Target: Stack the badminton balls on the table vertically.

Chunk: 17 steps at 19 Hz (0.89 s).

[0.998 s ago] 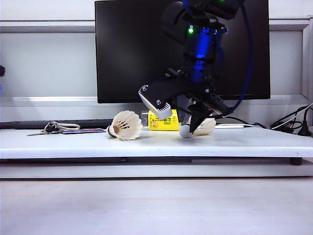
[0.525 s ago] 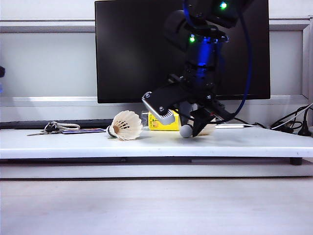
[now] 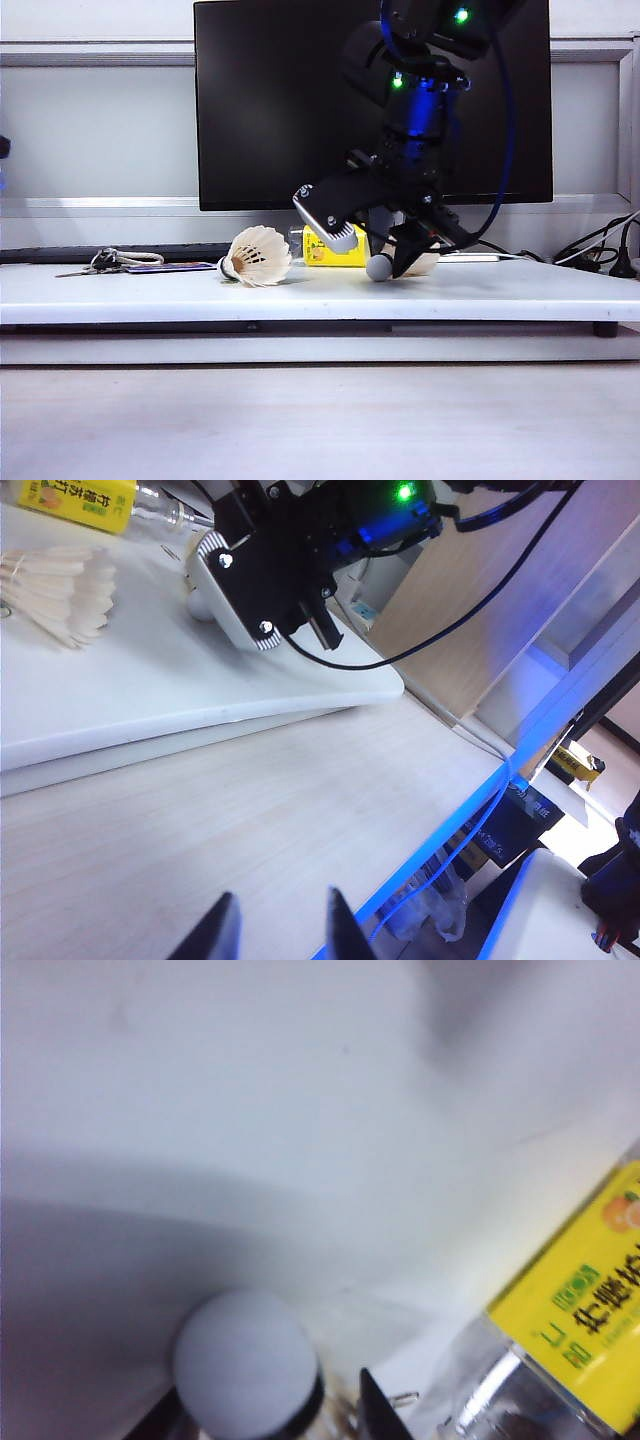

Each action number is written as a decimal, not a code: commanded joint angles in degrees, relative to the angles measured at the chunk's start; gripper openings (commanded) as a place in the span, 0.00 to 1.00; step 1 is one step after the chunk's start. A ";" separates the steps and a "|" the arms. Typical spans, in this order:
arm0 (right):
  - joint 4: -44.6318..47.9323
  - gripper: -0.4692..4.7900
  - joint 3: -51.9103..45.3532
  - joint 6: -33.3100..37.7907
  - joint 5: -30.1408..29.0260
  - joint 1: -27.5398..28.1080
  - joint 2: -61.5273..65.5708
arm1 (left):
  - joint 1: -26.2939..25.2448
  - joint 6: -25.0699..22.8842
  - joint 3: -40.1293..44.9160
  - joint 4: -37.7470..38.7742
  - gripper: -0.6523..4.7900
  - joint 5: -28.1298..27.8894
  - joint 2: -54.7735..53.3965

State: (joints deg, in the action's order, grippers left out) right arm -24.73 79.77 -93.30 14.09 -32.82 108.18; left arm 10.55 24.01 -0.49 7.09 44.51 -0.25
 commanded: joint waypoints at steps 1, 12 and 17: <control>0.57 0.48 0.24 -0.04 -0.26 0.02 0.57 | 0.00 -0.24 0.15 1.09 0.34 0.31 0.20; 0.15 0.47 0.24 0.04 -0.94 -0.04 1.22 | 0.00 -0.24 0.15 1.09 0.34 0.33 0.20; -1.95 0.46 0.24 0.07 -1.46 -0.07 1.22 | 0.00 -0.24 0.15 1.09 0.34 0.33 0.20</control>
State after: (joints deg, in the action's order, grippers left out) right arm -23.99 80.14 -93.30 13.82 -32.84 109.16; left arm 10.55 24.01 -0.49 7.09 44.49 -0.25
